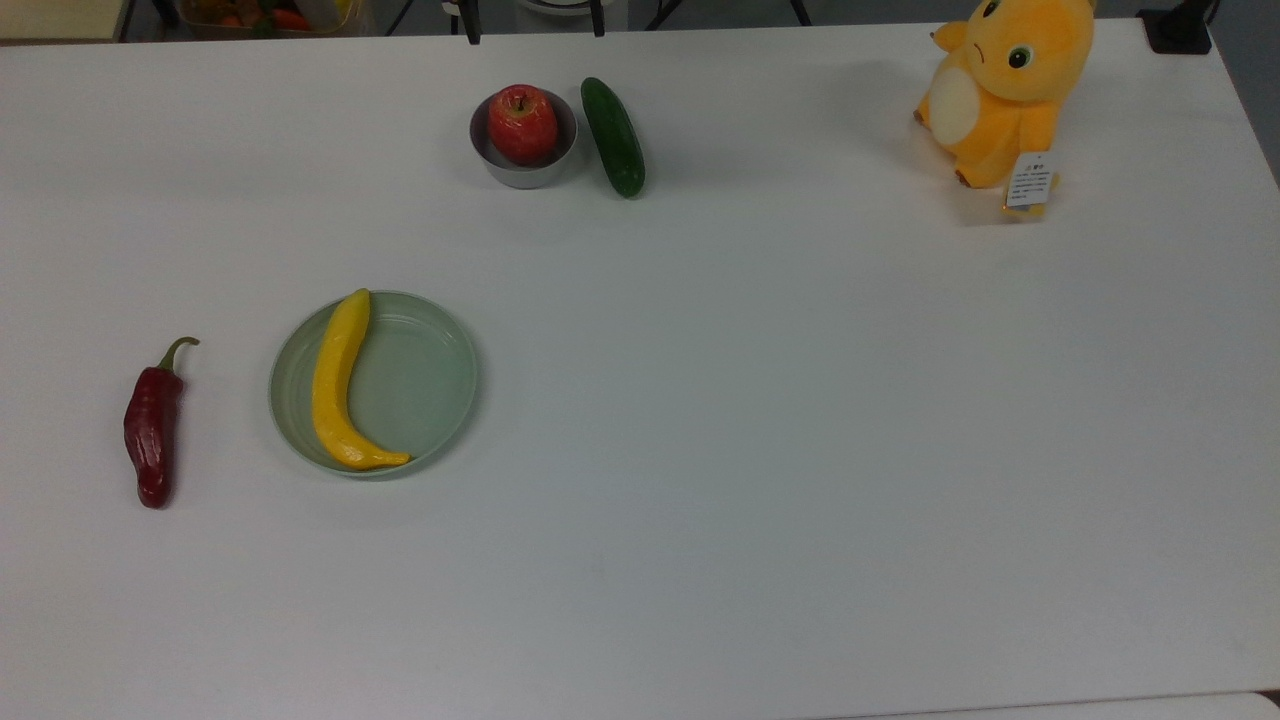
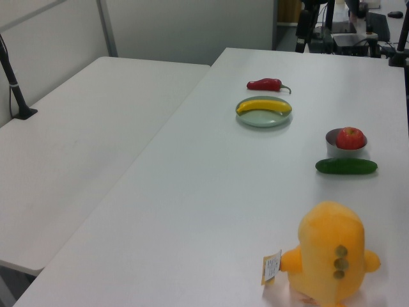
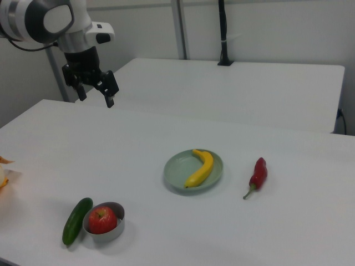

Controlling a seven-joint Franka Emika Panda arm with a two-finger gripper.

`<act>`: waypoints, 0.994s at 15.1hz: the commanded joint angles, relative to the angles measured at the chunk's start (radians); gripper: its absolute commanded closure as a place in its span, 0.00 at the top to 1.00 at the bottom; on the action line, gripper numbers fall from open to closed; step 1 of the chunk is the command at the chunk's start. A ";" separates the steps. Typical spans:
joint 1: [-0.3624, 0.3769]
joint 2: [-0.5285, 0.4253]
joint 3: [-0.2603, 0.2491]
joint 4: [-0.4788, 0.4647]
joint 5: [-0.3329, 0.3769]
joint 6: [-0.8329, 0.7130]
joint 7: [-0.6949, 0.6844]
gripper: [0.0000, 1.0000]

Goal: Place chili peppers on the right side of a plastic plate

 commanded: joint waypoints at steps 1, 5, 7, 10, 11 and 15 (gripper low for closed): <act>0.004 0.003 -0.014 0.014 0.015 -0.006 -0.023 1.00; -0.016 0.003 -0.014 0.014 0.007 -0.014 -0.031 1.00; -0.034 0.009 -0.011 0.016 0.007 -0.014 -0.031 1.00; -0.068 0.017 -0.011 0.019 0.007 -0.007 -0.069 1.00; -0.088 0.022 -0.011 0.020 0.004 -0.001 -0.090 1.00; -0.192 0.088 -0.013 0.089 0.004 0.034 -0.256 1.00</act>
